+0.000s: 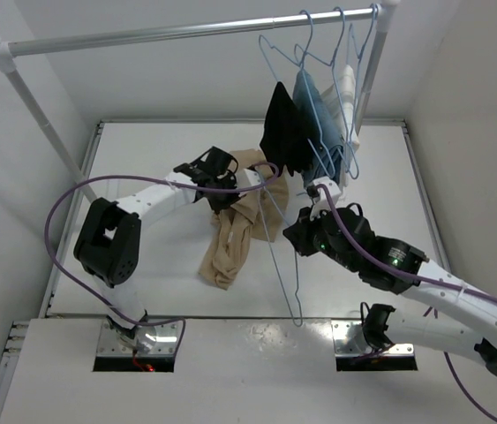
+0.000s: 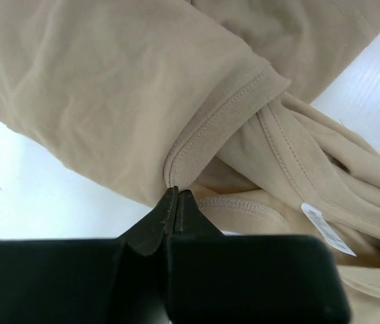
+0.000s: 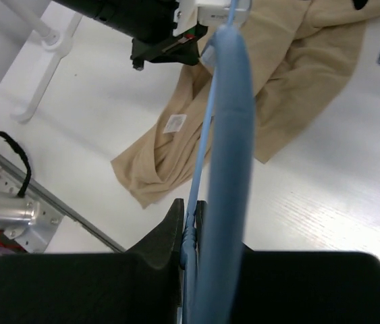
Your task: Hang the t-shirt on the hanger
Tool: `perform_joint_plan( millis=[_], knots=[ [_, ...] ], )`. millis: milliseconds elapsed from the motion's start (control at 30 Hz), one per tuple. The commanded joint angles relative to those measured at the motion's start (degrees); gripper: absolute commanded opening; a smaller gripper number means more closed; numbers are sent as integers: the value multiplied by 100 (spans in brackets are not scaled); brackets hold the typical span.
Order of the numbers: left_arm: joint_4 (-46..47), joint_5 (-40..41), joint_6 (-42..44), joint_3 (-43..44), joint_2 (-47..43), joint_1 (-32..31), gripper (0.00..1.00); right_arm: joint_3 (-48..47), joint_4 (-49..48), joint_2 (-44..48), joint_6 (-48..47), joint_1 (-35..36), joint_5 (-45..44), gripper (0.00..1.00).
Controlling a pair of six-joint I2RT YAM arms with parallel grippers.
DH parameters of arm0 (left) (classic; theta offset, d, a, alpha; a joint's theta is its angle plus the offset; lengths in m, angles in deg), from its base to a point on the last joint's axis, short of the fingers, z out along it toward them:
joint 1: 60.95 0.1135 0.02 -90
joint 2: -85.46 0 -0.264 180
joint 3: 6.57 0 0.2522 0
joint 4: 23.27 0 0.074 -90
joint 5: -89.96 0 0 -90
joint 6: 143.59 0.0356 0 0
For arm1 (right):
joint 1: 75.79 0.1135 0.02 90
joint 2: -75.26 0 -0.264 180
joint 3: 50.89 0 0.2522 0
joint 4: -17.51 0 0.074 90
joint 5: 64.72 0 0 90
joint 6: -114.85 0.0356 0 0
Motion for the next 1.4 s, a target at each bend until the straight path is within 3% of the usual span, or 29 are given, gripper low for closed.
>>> perform_joint_plan(
  millis=[0,167,233,433,567,767,1033,1167,1367],
  knots=[
    [292,4,-463,234,-71,23,0,60,388,-148,206,62,1085,0],
    [293,321,-517,296,-9,171,0,60,871,-227,574,62,507,0],
    [293,32,-316,-1,-253,172,0,121,994,-158,750,62,-176,0],
    [144,-899,431,-785,-835,172,0,175,977,-86,953,9,-1031,0],
    [11,-893,687,-1171,-958,6,0,52,1030,-394,1024,9,-1287,0],
    [222,-840,-76,-883,-643,154,0,52,644,-570,962,9,-771,0],
    [275,-734,-1079,111,-202,427,0,525,-341,-350,813,9,1435,0],
    [275,-796,-1079,103,-368,427,0,404,-341,-841,655,9,1429,0],
    [144,-744,-684,-398,-887,252,0,166,-446,-1106,391,9,647,0]
  ],
)
